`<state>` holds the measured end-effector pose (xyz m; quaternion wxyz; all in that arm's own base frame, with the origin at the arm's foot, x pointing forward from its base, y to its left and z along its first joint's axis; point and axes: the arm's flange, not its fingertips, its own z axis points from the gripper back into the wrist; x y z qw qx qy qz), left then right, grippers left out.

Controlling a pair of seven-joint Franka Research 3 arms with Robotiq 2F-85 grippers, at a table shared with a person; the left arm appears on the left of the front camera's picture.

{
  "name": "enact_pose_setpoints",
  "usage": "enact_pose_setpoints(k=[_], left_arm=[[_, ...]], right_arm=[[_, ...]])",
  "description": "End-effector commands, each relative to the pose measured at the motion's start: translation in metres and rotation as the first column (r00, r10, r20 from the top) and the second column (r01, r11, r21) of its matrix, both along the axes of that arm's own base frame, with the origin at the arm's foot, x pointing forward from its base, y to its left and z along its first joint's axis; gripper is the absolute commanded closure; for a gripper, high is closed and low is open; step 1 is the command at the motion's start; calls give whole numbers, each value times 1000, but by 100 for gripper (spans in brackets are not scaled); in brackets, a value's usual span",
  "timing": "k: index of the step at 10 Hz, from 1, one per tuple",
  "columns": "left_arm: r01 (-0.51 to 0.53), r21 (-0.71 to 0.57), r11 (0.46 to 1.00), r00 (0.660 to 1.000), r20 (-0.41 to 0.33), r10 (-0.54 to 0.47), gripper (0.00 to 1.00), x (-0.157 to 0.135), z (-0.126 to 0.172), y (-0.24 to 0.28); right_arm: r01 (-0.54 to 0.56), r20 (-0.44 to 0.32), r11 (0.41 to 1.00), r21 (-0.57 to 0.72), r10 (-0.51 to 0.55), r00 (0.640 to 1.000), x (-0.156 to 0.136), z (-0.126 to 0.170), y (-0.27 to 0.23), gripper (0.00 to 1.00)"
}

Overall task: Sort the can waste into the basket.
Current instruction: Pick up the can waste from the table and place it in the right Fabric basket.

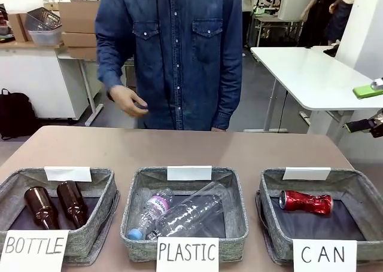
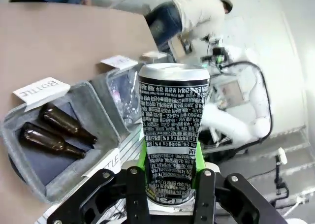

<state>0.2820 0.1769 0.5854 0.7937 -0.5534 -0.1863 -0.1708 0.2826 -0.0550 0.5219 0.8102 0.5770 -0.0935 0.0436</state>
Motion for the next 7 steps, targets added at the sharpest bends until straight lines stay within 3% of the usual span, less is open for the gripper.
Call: enact_pose_setpoints(k=[1,2,4,5,7], left_arm=[[166,188,968,983,44,-177,62,18,15,-76],[259,278,925,956,60,-286,62,27,20,-128],[411,460,787,864,80,-498,62,42,18,-251],[452,542,709,814,73,-576,62,47,9,-313],[439,705,558,728,85,-680,62,49,-17,-440]], right_arm=[[-13,23,1000,-5,13,1000,0,1,-1,0],[-13,23,1000,-5,13,1000,0,1,-1,0],[-13,23,1000,-5,13,1000,0,1,-1,0],[-13,23,1000,-5,13,1000,0,1,-1,0],[-13,23,1000,-5,13,1000,0,1,-1,0]])
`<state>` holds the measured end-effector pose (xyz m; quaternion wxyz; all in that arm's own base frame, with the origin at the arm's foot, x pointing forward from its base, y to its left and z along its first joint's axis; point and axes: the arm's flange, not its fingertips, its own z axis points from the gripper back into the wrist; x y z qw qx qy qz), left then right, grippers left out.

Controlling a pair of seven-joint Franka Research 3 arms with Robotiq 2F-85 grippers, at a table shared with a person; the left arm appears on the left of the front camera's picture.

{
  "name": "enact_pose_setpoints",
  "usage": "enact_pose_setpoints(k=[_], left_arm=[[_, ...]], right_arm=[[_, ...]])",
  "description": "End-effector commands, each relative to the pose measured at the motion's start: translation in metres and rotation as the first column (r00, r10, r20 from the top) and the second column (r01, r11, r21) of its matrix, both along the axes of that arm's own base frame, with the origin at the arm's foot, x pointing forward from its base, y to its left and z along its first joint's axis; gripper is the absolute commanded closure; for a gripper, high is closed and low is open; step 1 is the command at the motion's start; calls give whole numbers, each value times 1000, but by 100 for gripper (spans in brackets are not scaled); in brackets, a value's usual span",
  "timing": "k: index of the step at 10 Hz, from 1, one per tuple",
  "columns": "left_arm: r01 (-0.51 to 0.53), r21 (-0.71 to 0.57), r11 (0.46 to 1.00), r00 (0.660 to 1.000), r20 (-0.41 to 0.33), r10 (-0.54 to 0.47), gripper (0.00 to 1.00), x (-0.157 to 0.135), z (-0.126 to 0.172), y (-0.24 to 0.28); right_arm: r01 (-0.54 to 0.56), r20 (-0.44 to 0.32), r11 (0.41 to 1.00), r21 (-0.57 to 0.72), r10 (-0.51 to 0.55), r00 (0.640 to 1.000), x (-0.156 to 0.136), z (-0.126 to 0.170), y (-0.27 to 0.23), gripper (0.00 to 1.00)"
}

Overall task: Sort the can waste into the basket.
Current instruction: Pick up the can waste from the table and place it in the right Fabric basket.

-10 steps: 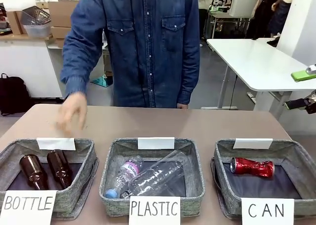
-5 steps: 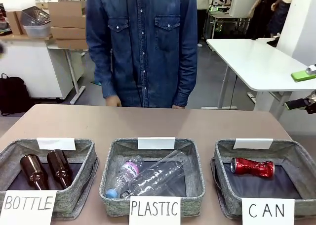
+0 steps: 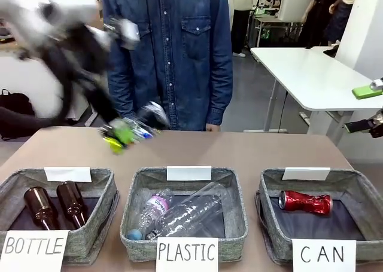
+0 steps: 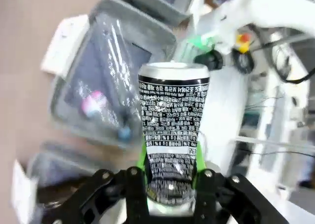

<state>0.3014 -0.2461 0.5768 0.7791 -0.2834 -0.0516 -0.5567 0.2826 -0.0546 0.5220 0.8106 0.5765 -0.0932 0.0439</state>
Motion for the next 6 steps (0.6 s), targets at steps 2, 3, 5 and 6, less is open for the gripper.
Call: enact_pose_setpoints(k=[2,3,5,6], left_arm=[[111,112,987,975,179,-130,62,20,-31,-132],[154,147,977,953,239,-186,62,13,-50,-187],[203,124,971,932,279,-231,62,10,-73,-249],[207,64,976,939,268,-216,62,7,-77,-271]], right_arm=[[82,22,994,-78,-80,997,-30,16,-45,0],[136,6,986,-99,-136,991,-68,22,-93,0],[290,-68,945,-154,-302,951,-133,5,-161,0],[303,-92,939,-160,-320,943,-159,-9,-181,0]])
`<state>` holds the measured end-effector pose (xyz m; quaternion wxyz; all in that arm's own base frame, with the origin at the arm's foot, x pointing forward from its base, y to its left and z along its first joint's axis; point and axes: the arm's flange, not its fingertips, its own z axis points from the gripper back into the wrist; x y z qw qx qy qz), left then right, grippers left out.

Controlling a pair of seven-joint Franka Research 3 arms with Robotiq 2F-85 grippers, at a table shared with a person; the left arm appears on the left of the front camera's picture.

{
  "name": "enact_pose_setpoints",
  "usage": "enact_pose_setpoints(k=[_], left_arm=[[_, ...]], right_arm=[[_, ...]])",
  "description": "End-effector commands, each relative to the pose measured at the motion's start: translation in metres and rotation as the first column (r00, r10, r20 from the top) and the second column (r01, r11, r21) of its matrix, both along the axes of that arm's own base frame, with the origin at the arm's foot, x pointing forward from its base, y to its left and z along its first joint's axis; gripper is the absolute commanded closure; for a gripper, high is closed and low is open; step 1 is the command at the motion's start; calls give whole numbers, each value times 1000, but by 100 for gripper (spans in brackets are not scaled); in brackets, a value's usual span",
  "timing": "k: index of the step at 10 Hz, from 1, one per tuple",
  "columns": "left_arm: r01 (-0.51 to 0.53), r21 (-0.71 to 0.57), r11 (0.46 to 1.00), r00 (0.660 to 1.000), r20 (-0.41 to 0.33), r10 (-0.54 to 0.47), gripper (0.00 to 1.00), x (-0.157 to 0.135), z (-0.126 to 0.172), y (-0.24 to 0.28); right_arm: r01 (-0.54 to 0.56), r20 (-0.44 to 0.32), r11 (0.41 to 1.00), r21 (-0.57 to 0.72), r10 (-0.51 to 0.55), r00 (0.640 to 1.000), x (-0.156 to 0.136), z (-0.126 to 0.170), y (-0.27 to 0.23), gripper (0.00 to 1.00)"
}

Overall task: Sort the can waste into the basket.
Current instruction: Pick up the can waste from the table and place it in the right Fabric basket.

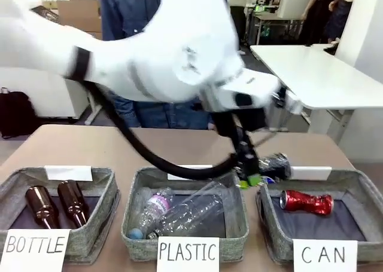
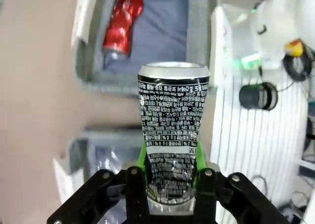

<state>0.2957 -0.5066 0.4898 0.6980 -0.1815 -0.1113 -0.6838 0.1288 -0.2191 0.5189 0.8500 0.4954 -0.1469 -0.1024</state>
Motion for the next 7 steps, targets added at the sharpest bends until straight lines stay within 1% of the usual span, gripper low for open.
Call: enact_pose_setpoints(k=[1,2,3,4,7], left_arm=[[-25,-63,998,999,-42,23,62,5,6,-30],[-15,-70,997,996,-89,9,62,-6,-2,-49],[-17,-74,997,996,-92,11,62,-11,-9,-62],[-53,-102,993,998,-39,49,62,-12,-13,-69],[-63,-159,985,997,-42,57,62,-10,-18,-67]], right_arm=[[19,-69,1000,-18,-20,997,-21,-20,-25,0],[0,0,1000,0,0,1000,0,0,0,0],[0,0,1000,0,0,1000,0,0,0,0],[0,0,1000,0,0,1000,0,0,0,0],[0,0,1000,0,0,1000,0,0,0,0]])
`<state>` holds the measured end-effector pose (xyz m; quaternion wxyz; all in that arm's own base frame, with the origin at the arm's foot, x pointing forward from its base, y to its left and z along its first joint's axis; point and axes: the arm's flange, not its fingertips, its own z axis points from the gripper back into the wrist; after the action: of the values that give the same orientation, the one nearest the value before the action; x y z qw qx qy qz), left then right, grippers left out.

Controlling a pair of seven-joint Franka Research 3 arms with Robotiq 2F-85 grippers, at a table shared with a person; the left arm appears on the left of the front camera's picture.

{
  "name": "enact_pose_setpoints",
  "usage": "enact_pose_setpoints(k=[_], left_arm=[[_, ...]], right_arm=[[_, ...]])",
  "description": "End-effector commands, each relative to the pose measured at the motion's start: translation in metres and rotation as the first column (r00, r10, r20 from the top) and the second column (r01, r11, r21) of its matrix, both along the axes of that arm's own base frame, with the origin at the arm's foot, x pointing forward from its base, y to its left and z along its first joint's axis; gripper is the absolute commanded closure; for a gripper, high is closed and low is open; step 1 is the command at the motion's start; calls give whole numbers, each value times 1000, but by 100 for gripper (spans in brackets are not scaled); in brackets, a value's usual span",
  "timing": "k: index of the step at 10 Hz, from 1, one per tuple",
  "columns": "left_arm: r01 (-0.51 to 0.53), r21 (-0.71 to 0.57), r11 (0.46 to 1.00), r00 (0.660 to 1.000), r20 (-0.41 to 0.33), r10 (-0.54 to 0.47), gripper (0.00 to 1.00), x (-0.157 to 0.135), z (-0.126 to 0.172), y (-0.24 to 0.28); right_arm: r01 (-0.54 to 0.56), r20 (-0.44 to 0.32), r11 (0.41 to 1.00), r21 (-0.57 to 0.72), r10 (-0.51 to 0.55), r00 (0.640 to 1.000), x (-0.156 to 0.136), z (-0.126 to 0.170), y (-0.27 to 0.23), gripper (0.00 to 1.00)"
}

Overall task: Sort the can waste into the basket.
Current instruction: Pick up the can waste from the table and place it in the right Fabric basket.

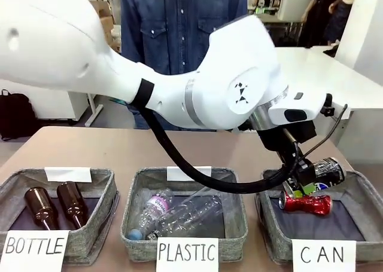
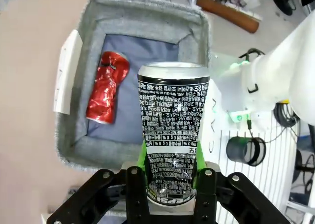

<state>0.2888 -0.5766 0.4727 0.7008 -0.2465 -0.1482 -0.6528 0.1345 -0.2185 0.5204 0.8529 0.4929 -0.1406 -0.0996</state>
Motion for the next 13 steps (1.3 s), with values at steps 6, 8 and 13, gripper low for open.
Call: enact_pose_setpoints(k=[6,8,13], left_arm=[[19,-45,999,998,61,-16,0,-3,-5,2],[14,-50,999,998,60,-11,0,-2,-4,4],[-34,151,988,997,-63,44,0,28,31,70]], right_arm=[[11,9,1000,7,-11,1000,-6,-1,-1,0],[11,9,1000,7,-11,1000,-6,-1,-1,0],[-10,31,1000,24,9,999,8,3,4,0]])
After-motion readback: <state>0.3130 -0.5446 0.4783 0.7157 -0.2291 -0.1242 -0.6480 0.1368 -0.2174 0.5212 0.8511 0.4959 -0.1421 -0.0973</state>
